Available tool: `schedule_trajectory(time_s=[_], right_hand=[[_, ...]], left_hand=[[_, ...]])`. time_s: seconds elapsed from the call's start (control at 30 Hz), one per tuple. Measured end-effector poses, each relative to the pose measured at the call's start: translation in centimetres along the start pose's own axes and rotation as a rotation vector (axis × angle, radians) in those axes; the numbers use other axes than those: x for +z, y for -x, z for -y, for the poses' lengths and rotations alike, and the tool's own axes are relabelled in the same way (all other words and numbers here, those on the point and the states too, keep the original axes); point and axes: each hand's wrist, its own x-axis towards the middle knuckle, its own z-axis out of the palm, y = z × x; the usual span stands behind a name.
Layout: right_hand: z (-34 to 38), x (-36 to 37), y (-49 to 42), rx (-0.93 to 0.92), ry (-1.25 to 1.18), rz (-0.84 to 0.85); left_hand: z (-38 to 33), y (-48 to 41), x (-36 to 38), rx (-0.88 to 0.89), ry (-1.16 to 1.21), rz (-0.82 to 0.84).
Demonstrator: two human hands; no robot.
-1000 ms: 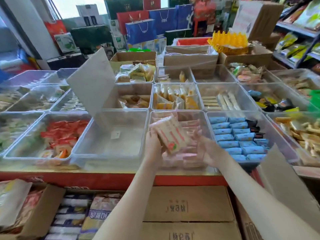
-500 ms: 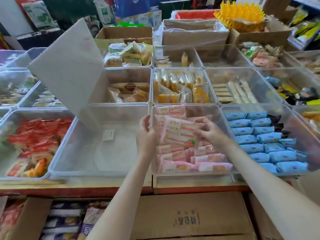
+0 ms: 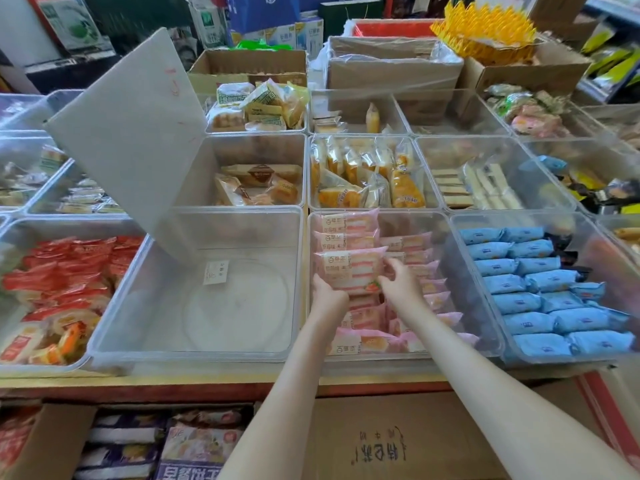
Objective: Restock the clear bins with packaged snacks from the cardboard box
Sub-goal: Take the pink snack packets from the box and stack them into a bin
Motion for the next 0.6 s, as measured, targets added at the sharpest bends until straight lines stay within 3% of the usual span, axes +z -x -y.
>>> schedule_trajectory(time_s=[0.1,0.2,0.33,0.43,0.6], right_hand=[[0.2,-0.3,0.9,0.026,-0.028,0.179],[0.8,-1.2,2.7,0.03,-0.061,0.222],[2.0,-3.6,5.5,-0.014,-0.029,0.153],[2.7,-6.5,7.5,-0.083,0.042,0.079],[2.7,-14.0,12.4,-0.248,0.198,-0.004]], left_hand=[[-0.1,0.1,-0.1,0.068,0.024,0.009],[0.0,0.6,-0.1,0.123,0.013,0.022],[-0.4,3.4,1.4,0.214,-0.008,-0.041],[-1.2,7.1,4.0,0.248,-0.159,-0.086],[-3.1,15.2,10.1,0.409,-0.274,-0.013]])
